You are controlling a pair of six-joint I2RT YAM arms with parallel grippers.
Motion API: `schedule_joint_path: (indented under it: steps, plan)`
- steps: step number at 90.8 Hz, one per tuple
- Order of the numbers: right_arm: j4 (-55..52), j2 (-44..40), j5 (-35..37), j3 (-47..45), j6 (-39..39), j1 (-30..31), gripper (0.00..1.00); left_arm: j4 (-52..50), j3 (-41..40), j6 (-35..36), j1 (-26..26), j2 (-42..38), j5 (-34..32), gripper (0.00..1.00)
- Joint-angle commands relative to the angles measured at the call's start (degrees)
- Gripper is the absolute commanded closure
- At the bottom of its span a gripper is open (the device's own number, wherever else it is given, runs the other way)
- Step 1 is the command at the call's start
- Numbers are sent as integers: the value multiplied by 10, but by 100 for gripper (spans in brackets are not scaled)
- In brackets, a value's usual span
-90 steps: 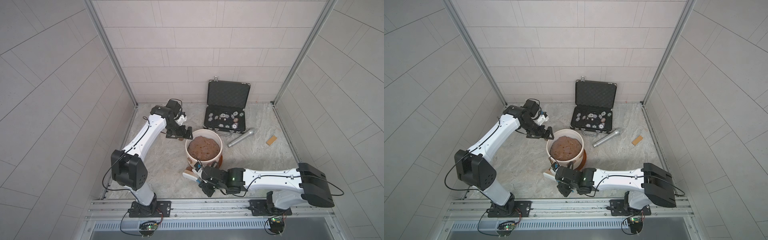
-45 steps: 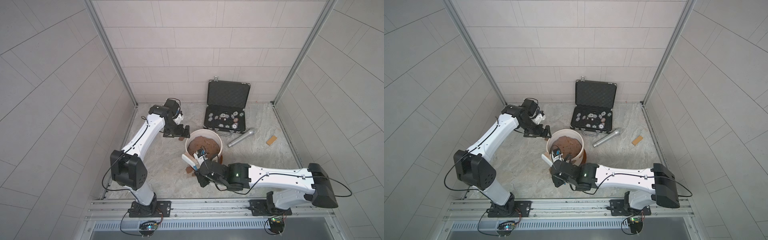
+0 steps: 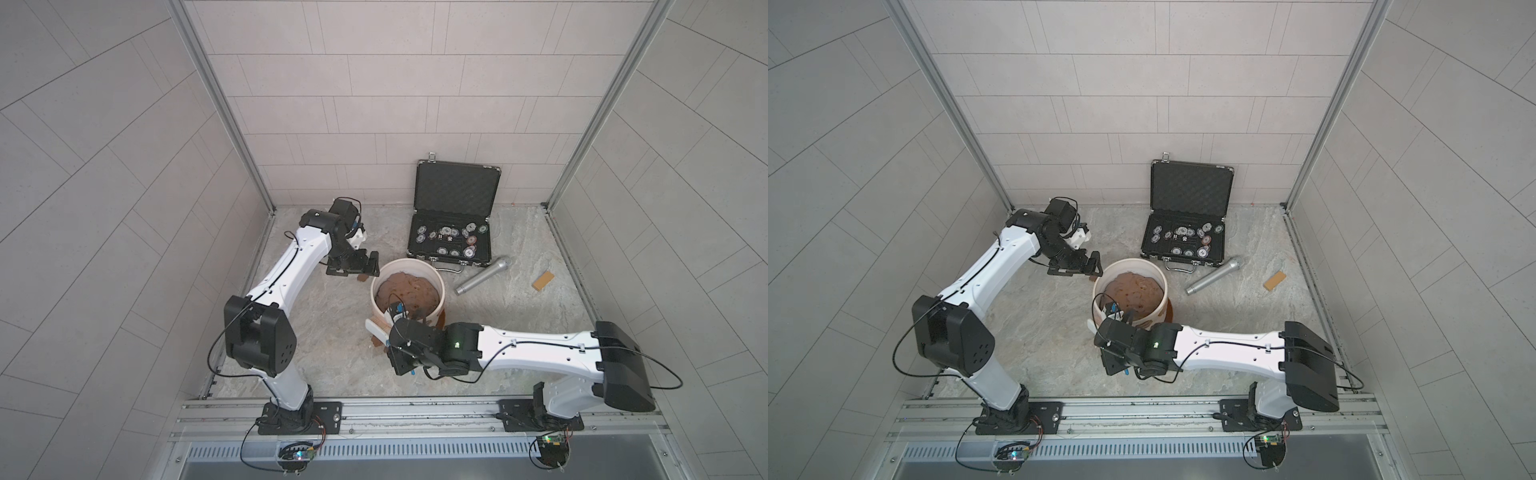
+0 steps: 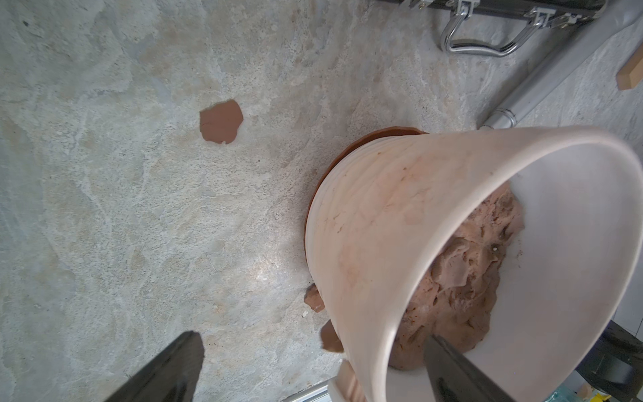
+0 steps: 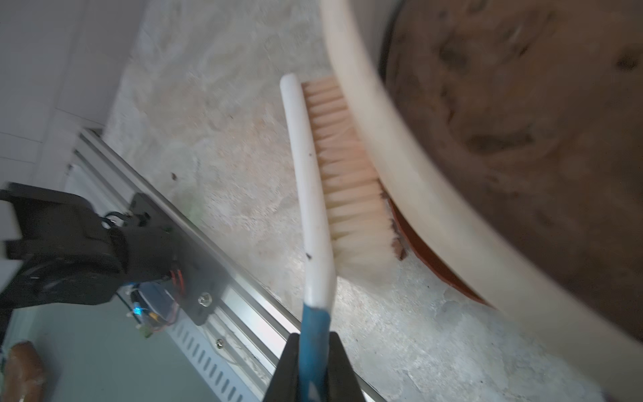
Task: Scrub the dried mud off the ceramic pot
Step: Brush off the soil from the pot.
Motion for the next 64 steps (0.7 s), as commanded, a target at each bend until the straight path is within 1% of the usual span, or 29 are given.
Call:
schedule_joint_path:
  steps: [1, 6, 12, 17, 23, 27, 37, 47, 54, 64]
  plan:
    - [-54, 48, -74, 20, -40, 5, 100, -15, 20, -4, 0, 14, 13, 0]
    - [-47, 49, -82, 36, -67, 27, 100, -17, 22, -2, 1, 18, 18, 0]
    - [-31, 30, -87, 45, -97, 45, 100, -19, 22, 1, 2, 17, 26, 0]
    - [-16, 3, -89, 40, -110, 48, 100, -17, 19, 2, 1, 13, 27, 0]
    - [-4, -41, -68, 24, -117, 48, 100, -13, 10, 2, 1, 4, 30, 2]
    - [6, -74, -54, 11, -122, 46, 100, -10, 2, 2, 1, -2, 32, 3]
    - [14, -160, -15, -16, -129, 35, 100, 1, -22, -2, 1, -19, 35, 13]
    - [15, -246, 22, -41, -151, 28, 100, 10, -42, -8, 0, -38, 35, 19]
    - [4, -305, 48, -55, -163, 19, 100, 28, -65, -20, -1, -66, 23, 22]
    - [-10, -380, 80, -72, -168, -7, 100, 61, -117, -34, -11, -107, 18, 23]
